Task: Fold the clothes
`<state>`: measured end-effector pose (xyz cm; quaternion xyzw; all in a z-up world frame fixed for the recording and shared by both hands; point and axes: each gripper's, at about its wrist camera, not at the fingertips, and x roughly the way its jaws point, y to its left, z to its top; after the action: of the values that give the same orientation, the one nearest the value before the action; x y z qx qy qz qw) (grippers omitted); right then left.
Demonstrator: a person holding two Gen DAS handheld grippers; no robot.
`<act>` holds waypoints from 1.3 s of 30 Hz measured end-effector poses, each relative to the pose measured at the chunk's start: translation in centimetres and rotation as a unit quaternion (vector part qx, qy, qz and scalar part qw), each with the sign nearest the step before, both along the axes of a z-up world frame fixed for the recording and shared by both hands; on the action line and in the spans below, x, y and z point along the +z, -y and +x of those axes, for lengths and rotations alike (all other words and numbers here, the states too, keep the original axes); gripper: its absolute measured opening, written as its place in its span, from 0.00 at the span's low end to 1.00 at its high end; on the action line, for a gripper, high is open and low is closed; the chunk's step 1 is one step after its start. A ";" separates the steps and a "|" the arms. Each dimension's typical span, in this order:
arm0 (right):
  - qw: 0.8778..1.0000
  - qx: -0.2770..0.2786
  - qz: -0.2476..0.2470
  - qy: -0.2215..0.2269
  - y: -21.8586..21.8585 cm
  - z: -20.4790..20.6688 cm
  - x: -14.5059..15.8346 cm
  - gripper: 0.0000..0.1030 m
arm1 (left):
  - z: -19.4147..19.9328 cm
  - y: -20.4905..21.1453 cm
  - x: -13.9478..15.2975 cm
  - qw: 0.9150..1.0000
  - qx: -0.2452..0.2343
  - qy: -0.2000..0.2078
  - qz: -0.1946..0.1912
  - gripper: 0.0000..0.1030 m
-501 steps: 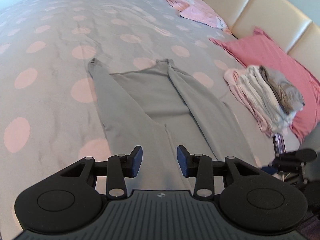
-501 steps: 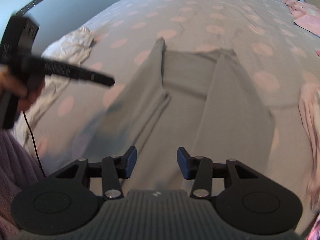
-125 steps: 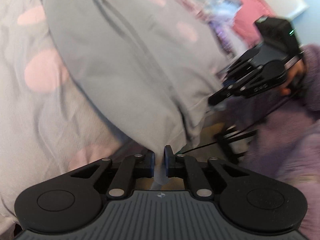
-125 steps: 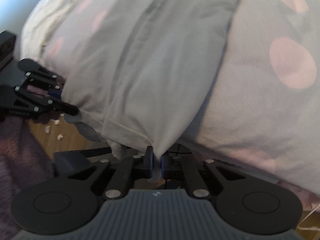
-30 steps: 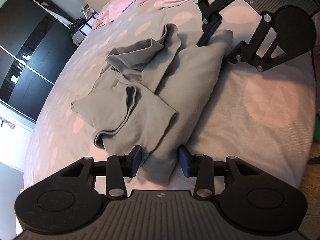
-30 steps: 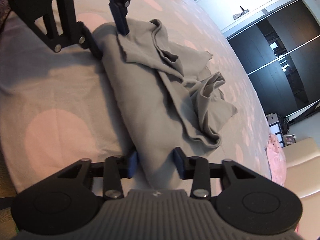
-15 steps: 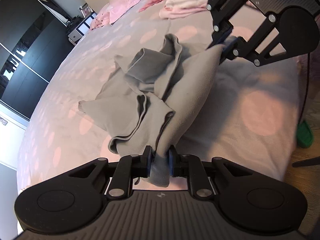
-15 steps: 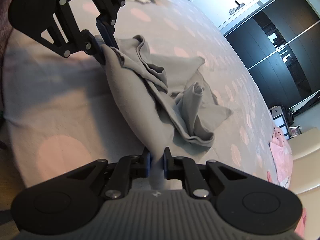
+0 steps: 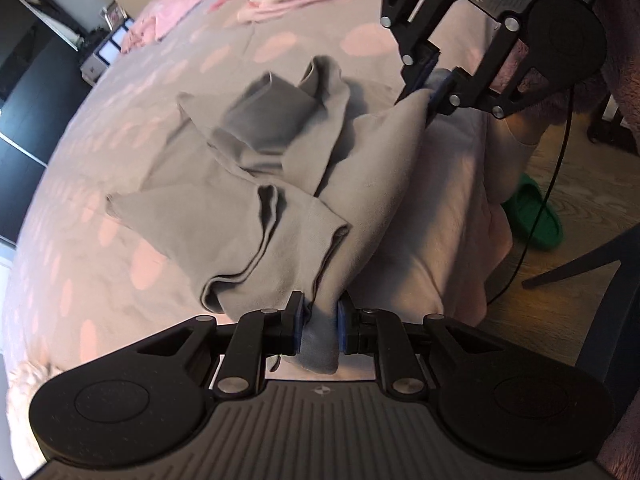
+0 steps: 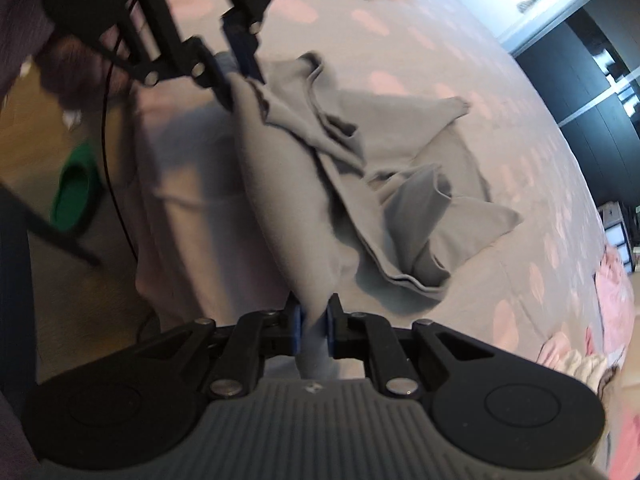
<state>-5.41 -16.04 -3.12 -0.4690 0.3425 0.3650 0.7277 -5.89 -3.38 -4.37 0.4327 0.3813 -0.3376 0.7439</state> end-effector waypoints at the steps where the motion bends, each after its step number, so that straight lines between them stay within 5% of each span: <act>1: 1.000 -0.001 0.000 -0.006 0.0 0.1 -0.3 0.14 | 0.0 -0.2 -0.1 1.000 0.004 -0.005 -0.002 0.14; 6: 0.999 -0.007 0.008 -0.037 0.6 0.6 -0.3 0.26 | -0.8 -0.9 0.9 0.999 0.015 -0.023 -0.021 0.20; 13: 0.990 -0.066 0.114 -0.052 2.4 2.5 3.5 0.35 | 0.1 -2.6 4.2 0.987 0.056 -0.073 -0.132 0.20; 16: 0.981 -0.100 0.159 -0.043 3.0 3.7 4.7 0.34 | 1.2 -2.2 3.0 0.987 0.079 -0.086 -0.112 0.20; 22: 0.980 -0.136 0.130 -0.061 1.9 5.7 1.9 0.23 | 3.7 -2.3 0.8 0.981 0.121 -0.112 -0.103 0.20; 31: 0.967 -0.199 0.156 -0.040 2.3 6.8 -1.0 0.23 | 7.6 -2.2 0.3 0.973 0.154 -0.102 -0.135 0.20; 39: 0.957 -0.230 0.174 0.003 2.1 9.2 -0.8 0.25 | 11.4 -2.0 1.1 0.963 0.192 -0.032 -0.185 0.20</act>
<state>3.76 -18.11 -3.94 -0.2446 0.3696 0.2406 0.8636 5.47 -1.40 -3.23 0.1952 0.4115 -0.2672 0.8492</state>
